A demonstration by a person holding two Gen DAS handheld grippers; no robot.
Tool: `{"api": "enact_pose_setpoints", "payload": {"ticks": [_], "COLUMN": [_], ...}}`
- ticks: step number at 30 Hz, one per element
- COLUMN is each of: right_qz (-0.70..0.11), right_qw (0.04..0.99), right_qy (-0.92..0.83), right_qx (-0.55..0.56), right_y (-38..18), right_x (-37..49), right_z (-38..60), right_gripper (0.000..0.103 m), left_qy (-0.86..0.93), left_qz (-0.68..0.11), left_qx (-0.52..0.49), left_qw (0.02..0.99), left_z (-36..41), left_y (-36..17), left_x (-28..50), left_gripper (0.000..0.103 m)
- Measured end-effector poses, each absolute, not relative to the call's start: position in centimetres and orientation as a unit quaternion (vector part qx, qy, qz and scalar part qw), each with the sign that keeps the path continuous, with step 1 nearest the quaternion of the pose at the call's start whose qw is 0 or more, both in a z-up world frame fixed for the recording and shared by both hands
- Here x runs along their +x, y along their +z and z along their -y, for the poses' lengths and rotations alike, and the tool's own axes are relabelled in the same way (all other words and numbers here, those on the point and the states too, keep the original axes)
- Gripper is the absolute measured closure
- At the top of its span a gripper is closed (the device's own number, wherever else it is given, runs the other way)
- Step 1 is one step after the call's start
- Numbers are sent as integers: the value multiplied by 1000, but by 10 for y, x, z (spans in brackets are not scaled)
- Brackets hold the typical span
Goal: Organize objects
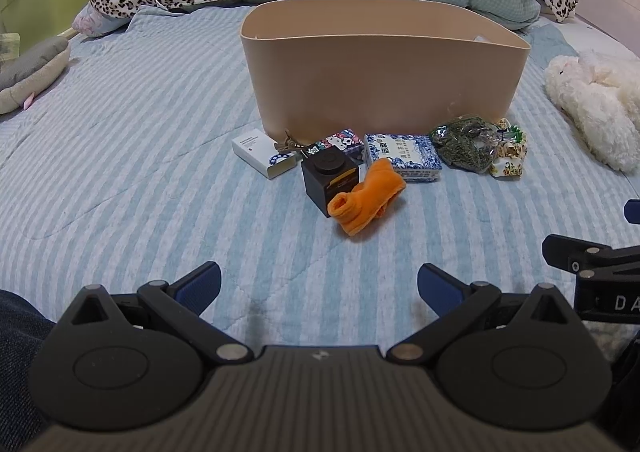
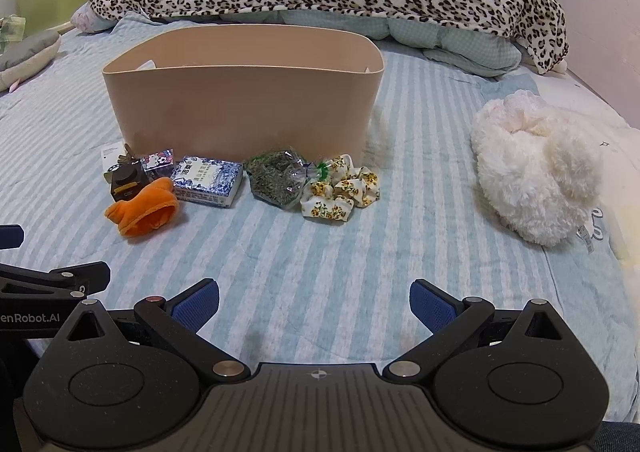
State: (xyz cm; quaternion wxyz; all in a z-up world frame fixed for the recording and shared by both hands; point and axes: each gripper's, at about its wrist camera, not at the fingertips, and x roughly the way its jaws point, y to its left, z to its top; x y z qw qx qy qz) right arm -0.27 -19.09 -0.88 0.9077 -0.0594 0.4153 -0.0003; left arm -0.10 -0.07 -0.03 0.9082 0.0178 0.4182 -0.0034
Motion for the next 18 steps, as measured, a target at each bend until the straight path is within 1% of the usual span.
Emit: {"api": "enact_pose_setpoints", "payload": {"ticks": [18], "right_qz": [-416], "right_qw": [908], "right_qy": [0], "right_qx": [-56], "right_y": [-6], "right_x": [-2], "right_z": [193], "right_gripper": [0], "left_qy": [-9], "left_qz": [-419], "left_qx": [13], "left_qw": [908], "left_z": [-1], "left_y": [3], "left_x": [-1], "left_gripper": [0]}}
